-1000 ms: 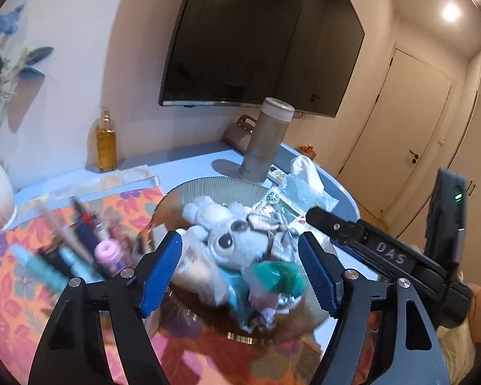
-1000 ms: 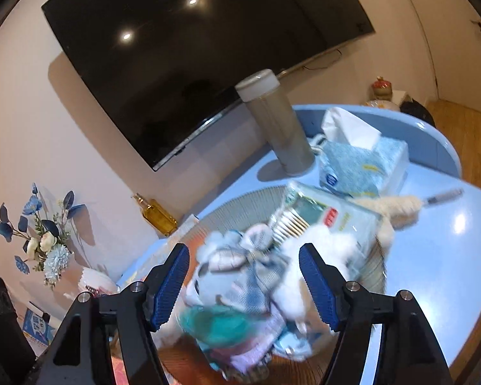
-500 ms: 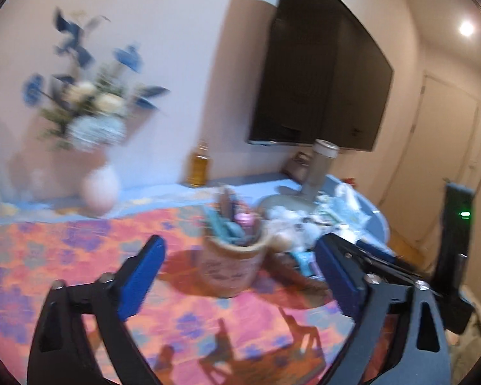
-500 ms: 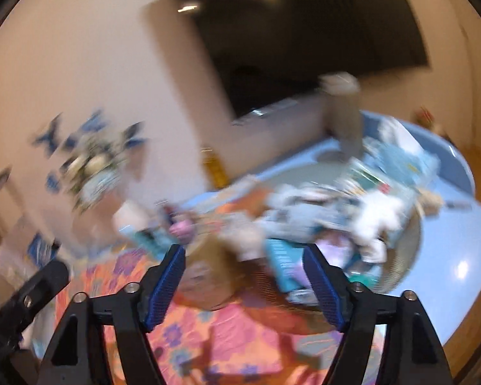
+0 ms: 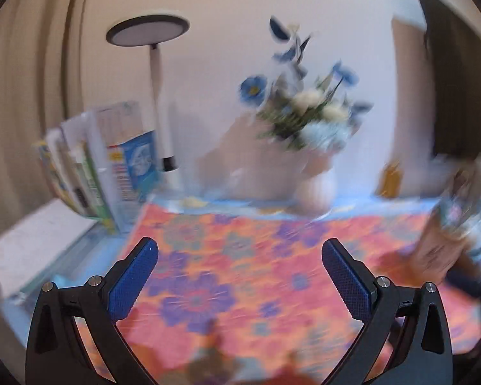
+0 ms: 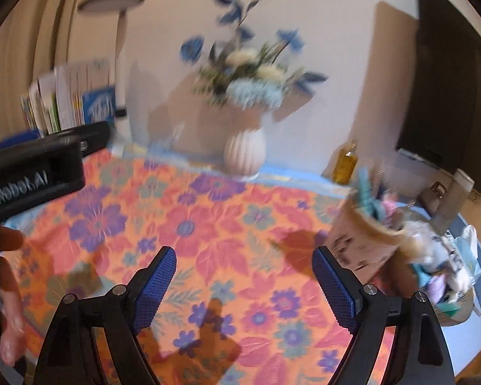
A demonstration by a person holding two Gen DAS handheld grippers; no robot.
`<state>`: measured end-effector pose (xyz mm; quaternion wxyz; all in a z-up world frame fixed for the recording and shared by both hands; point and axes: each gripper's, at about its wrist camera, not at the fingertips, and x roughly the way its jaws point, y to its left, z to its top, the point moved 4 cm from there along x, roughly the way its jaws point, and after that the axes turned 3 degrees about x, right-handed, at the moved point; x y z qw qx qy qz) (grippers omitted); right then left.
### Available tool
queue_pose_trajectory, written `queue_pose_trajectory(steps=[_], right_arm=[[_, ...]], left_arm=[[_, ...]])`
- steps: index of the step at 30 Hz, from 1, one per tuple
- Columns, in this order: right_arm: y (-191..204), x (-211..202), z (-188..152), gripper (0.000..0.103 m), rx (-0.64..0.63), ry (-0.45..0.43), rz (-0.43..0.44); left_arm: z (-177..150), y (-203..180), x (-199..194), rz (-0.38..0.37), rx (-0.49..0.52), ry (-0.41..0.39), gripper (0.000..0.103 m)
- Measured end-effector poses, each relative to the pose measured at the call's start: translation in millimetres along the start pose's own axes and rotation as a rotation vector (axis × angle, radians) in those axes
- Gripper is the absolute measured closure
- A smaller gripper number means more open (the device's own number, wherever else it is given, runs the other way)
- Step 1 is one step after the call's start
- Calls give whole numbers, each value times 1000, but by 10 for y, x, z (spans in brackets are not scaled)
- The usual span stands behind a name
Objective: Organize soft objects
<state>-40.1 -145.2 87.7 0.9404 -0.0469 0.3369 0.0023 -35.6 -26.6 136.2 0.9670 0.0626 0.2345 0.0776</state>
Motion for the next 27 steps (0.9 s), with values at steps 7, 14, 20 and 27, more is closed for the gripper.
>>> queue_pose_trajectory(steps=[7, 14, 20, 27], right_arm=[[3, 522, -192, 18, 60, 58, -61], [-174, 804, -314, 18, 118, 91, -61], [-165, 762, -327, 15, 112, 74, -53], [-321, 842, -359, 9, 205, 116, -17]], left_arm=[[-482, -175, 467, -116, 90, 139, 1], [-682, -247, 645, -181, 45, 142, 1], [-805, 3, 901, -193, -128, 229, 1], [-854, 129, 895, -182, -200, 234, 1]])
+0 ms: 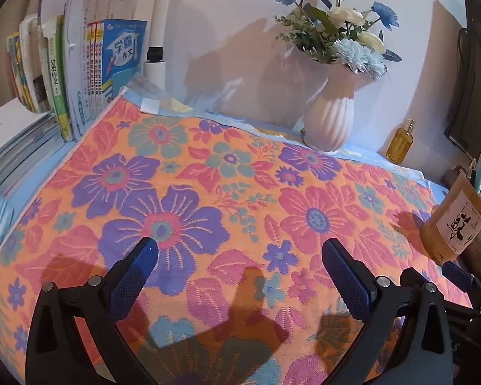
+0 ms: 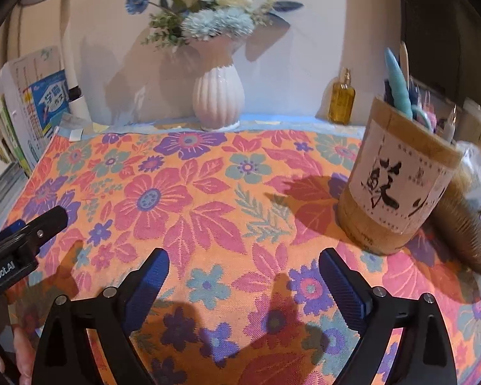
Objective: Organize soft objects
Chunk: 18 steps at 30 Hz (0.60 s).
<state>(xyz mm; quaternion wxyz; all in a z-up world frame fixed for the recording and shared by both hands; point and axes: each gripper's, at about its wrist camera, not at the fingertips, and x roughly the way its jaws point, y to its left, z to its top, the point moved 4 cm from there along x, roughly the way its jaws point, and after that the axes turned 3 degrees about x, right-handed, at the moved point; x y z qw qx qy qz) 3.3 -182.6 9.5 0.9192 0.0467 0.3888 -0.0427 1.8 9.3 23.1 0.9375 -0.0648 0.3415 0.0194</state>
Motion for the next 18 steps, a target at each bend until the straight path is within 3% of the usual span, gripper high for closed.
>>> queue_pose_trajectory(steps=[10, 18], right_arm=[[6, 2, -17, 9, -2, 7, -9], [20, 34, -24, 9, -14, 26, 3]], left_arm=[[-16, -125, 15, 82, 85, 5, 1], [-5, -80, 52, 96, 72, 20, 1]])
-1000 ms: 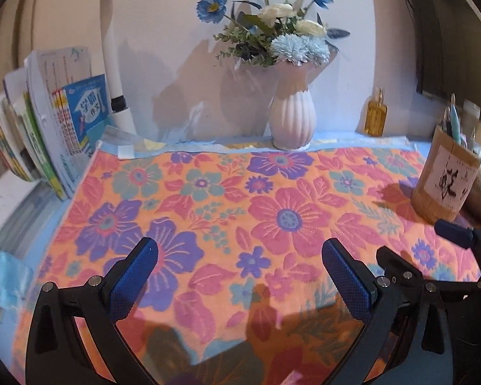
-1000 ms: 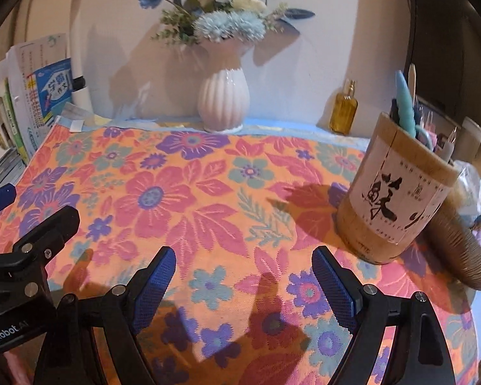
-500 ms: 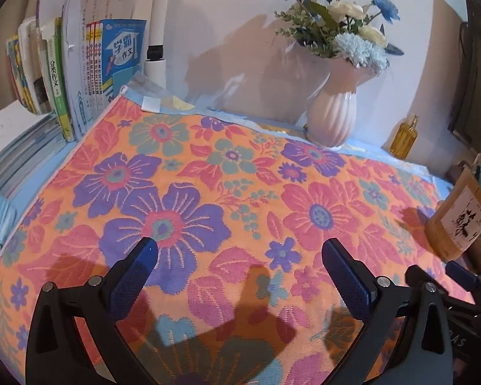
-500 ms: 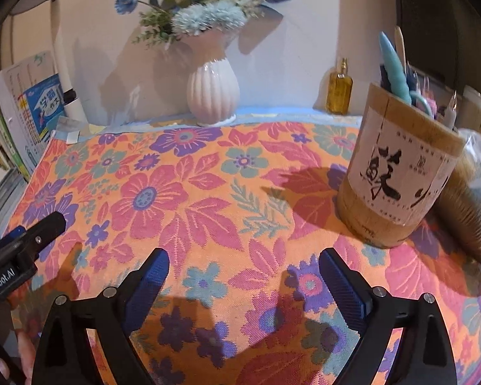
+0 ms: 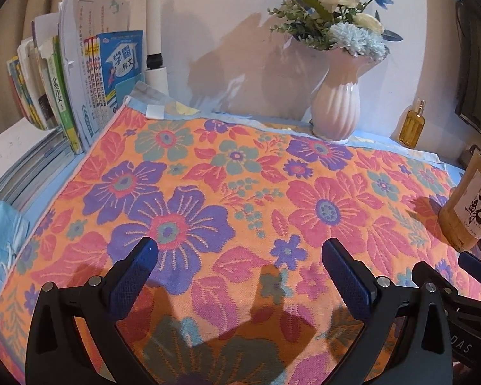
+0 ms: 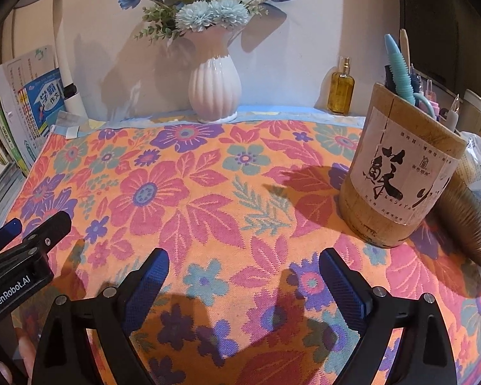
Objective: Organize soft objects
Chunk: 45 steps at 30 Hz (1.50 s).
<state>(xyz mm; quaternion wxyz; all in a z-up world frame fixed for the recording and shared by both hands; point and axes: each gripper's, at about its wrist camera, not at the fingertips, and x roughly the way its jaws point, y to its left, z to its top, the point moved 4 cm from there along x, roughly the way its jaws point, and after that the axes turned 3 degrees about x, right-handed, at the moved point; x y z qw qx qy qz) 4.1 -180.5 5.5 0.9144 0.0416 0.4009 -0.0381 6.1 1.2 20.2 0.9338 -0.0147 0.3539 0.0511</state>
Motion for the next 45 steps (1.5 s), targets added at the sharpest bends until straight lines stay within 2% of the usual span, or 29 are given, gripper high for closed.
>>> queue_pose_trajectory(steps=[2, 10, 23, 36, 41, 43, 45], right_arm=[[15, 8, -8, 9, -2, 5, -6], [31, 38, -25, 9, -9, 24, -4], [50, 65, -25, 9, -23, 36, -11], [32, 50, -20, 9, -18, 21, -18], [23, 49, -22, 9, -22, 25, -17], [25, 44, -24, 9, -26, 25, -16], [22, 42, -23, 9, -27, 24, -15]], left_arm=[[-3, 13, 30, 9, -6, 18, 1], [-7, -31, 3, 17, 15, 11, 1], [-14, -9, 45, -4, 8, 29, 1], [-26, -8, 64, 18, 16, 39, 1], [-15, -76, 150, 14, 71, 116, 1], [-18, -75, 200, 42, 91, 159, 1], [-9, -27, 231, 124, 108, 174, 1]])
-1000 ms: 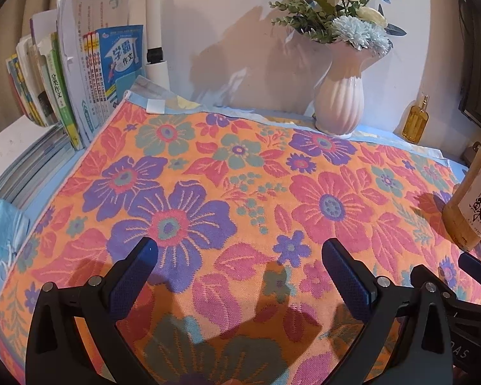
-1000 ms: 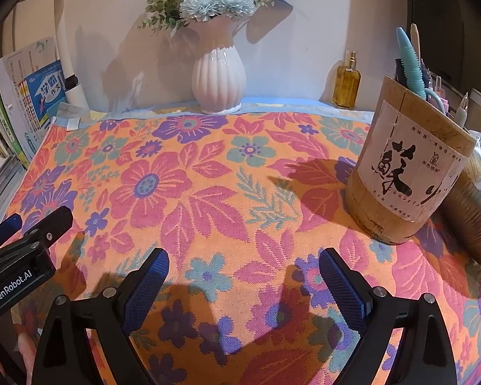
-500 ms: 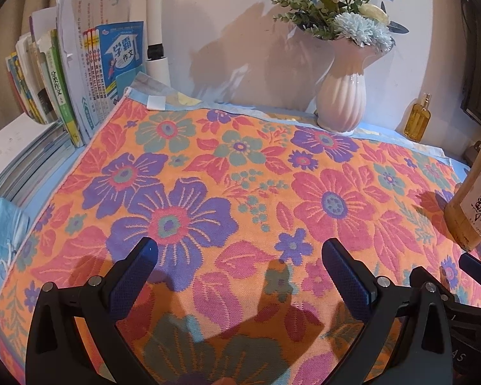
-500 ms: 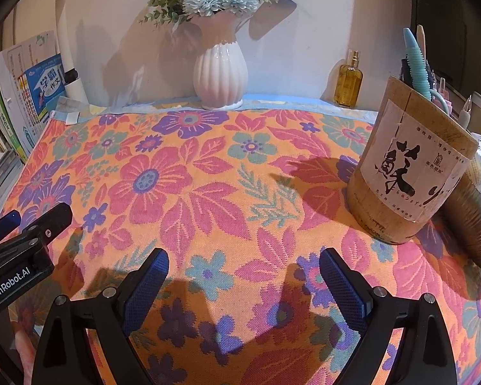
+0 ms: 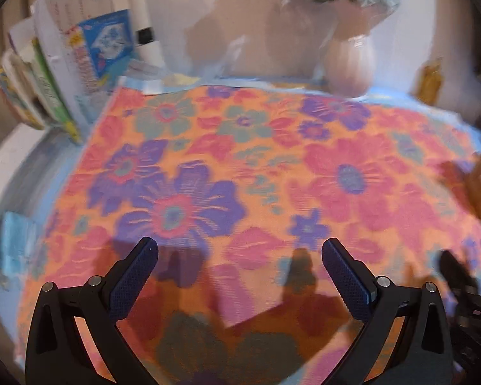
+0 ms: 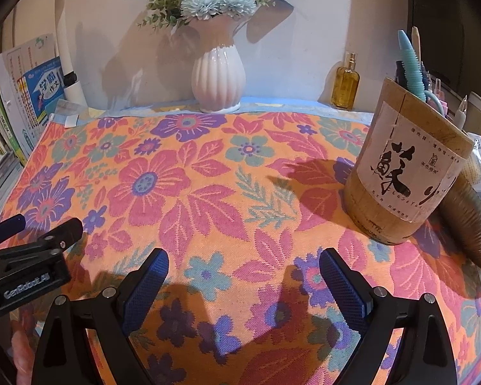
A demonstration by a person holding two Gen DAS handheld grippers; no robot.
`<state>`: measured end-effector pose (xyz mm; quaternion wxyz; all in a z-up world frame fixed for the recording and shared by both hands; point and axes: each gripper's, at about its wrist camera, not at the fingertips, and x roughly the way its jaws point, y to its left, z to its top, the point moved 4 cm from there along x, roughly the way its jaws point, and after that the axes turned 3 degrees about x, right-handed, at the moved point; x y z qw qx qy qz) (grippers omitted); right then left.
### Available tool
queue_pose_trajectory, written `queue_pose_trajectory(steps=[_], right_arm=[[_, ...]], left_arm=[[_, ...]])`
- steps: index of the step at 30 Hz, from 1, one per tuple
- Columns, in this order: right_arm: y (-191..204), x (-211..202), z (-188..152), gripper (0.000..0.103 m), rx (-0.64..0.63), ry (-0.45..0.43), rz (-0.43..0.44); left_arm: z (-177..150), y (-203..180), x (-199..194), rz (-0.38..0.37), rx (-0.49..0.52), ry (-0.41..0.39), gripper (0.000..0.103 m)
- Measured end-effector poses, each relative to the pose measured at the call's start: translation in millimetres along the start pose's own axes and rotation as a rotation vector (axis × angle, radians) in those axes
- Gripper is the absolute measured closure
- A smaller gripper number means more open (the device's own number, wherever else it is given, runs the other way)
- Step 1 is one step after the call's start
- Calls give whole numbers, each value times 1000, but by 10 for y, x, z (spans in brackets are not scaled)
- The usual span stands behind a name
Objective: Organize soft objects
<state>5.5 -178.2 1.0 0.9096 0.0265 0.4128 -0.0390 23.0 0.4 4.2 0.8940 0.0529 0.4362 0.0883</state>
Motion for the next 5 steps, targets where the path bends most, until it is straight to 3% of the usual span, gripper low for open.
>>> queue_pose_trajectory(steps=[5], right_arm=[[-1, 1, 0, 9, 0, -1, 1]], left_arm=[[-11, 54, 43, 1, 3, 16, 1]])
